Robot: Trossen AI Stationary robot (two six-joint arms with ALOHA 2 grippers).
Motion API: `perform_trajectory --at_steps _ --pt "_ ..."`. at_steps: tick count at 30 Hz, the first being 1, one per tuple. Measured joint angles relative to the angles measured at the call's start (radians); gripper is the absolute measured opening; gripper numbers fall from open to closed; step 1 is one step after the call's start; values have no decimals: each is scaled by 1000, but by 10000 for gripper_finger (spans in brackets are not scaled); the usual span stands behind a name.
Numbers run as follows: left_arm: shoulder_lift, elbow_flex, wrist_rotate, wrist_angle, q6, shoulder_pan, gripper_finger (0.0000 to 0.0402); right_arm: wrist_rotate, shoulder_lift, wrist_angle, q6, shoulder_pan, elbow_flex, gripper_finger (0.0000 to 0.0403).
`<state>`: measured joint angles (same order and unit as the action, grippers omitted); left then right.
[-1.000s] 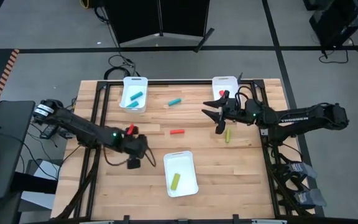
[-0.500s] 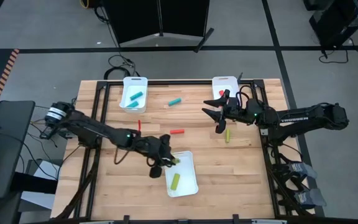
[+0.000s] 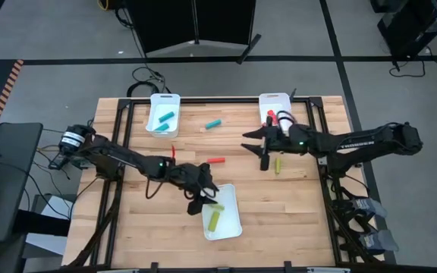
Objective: Sort blocks
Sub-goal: Put the orange block into the top right white bin
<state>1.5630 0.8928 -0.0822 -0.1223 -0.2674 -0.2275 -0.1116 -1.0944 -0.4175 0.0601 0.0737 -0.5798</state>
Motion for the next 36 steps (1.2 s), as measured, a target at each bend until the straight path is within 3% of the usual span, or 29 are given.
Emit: perform_trajectory --at_steps 5,16,25,36 --pt "-76 0 48 -3 29 12 278 11 -133 187 0 -2 -124 203" --pt "-386 -72 265 14 106 11 283 88 -525 621 -148 34 -445 217" --pt "-567 -239 433 -22 76 12 284 204 -724 673 -232 87 -565 217" --pt "-629 -336 501 -133 81 12 284 248 -887 713 -233 102 -645 217"
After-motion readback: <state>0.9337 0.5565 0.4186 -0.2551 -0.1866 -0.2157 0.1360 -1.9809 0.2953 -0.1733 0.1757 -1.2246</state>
